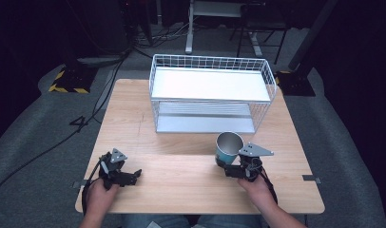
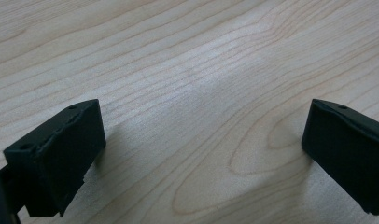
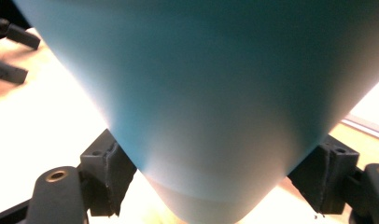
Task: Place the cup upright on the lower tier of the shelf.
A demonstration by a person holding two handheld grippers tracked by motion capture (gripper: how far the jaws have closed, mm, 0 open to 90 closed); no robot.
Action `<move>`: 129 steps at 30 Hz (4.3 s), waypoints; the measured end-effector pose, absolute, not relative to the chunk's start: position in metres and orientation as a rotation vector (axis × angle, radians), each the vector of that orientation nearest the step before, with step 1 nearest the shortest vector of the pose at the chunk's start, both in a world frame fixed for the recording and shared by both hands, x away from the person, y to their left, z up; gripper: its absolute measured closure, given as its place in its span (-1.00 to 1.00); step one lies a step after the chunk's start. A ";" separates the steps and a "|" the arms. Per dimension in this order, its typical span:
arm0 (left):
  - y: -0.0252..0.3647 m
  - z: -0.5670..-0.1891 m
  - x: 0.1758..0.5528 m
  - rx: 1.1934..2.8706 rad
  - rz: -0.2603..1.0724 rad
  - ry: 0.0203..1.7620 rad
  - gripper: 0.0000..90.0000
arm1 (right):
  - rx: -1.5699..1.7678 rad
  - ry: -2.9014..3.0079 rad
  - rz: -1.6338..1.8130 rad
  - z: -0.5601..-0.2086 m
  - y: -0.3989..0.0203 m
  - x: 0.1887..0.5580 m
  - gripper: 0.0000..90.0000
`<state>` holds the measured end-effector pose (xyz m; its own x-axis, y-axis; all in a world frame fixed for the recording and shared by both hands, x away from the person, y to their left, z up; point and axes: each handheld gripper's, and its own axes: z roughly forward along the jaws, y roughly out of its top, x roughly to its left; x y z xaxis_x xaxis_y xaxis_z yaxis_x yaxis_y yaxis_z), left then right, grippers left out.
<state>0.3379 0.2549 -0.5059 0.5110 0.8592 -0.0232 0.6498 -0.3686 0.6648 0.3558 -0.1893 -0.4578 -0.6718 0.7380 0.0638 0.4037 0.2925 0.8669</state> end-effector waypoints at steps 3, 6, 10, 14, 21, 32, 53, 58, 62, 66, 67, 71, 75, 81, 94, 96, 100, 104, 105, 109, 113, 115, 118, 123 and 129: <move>0.255 -0.506 0.338 2.138 0.439 1.225 -1.00 | 1.045 2.201 1.328 -0.454 -0.185 0.364 -0.48; 0.255 -0.506 0.338 2.138 0.439 1.226 -1.00 | 1.057 2.190 1.328 -0.451 -0.182 0.372 -0.48; 0.255 -0.506 0.338 2.138 0.440 1.225 -1.00 | 1.053 2.182 1.317 -0.447 -0.175 0.384 -0.48; 0.254 -0.506 0.337 2.125 0.443 1.243 -1.00 | 1.056 2.175 1.304 -0.445 -0.169 0.397 -0.48; 0.254 -0.506 0.336 2.121 0.447 1.252 -1.00 | 1.078 2.164 1.283 -0.447 -0.161 0.418 -0.48; 0.254 -0.506 0.335 2.119 0.448 1.257 -1.00 | 1.111 2.128 1.266 -0.447 -0.147 0.448 -0.48; 0.254 -0.506 0.336 2.120 0.448 1.256 -1.00 | 1.146 2.022 1.247 -0.454 -0.124 0.489 -0.48; 0.254 -0.506 0.335 2.120 0.448 1.257 -1.00 | 1.158 1.986 1.250 -0.457 -0.121 0.497 -0.48; 0.254 -0.506 0.336 2.120 0.448 1.257 -1.00 | 1.144 1.939 1.250 -0.460 -0.118 0.500 -0.48; 0.254 -0.506 0.336 2.120 0.448 1.257 -1.00 | 1.143 1.903 1.251 -0.462 -0.116 0.501 -0.48; 0.254 -0.506 0.336 2.120 0.448 1.257 -1.00 | 1.145 1.899 1.253 -0.462 -0.116 0.501 -0.48; 0.254 -0.506 0.335 2.120 0.448 1.257 -1.00 | 1.152 1.898 1.255 -0.464 -0.113 0.501 -0.48; 0.254 -0.506 0.335 2.119 0.448 1.257 -1.00 | 1.152 1.912 1.228 -0.469 -0.111 0.504 -0.48; 0.254 -0.506 0.335 2.119 0.448 1.257 -1.00 | 1.176 1.915 1.205 -0.476 -0.110 0.513 -0.48; 0.254 -0.506 0.335 2.120 0.447 1.257 -1.00 | 1.226 1.945 1.199 -0.485 -0.106 0.523 -0.48; 0.254 -0.506 0.335 2.120 0.448 1.257 -1.00 | 1.230 1.956 1.197 -0.487 -0.106 0.524 -0.48; 0.254 -0.506 0.335 2.120 0.448 1.257 -1.00 | 1.231 1.967 1.205 -0.488 -0.107 0.525 -0.49; 0.254 -0.506 0.335 2.120 0.447 1.257 -1.00 | 1.221 1.997 1.205 -0.489 -0.108 0.525 -0.60; 0.254 -0.506 0.335 2.120 0.447 1.257 -1.00 | 1.214 2.010 1.197 -0.489 -0.108 0.525 -0.62; 0.254 -0.506 0.336 2.120 0.448 1.256 -1.00 | 1.223 2.006 1.213 -0.487 -0.108 0.522 -0.66; 0.254 -0.506 0.336 2.120 0.448 1.256 -1.00 | 1.209 2.002 1.235 -0.485 -0.113 0.519 -0.67; 0.254 -0.506 0.336 2.120 0.448 1.256 -1.00 | 1.205 2.004 1.221 -0.483 -0.116 0.517 -0.68; 0.254 -0.506 0.336 2.119 0.448 1.257 -1.00 | 1.197 2.017 1.222 -0.480 -0.120 0.512 -0.68; 0.254 -0.506 0.336 2.120 0.447 1.257 -1.00 | 1.166 2.031 1.230 -0.474 -0.127 0.500 -0.68; 0.254 -0.506 0.336 2.120 0.448 1.256 -1.00 | 1.169 2.036 1.261 -0.465 -0.136 0.482 -0.67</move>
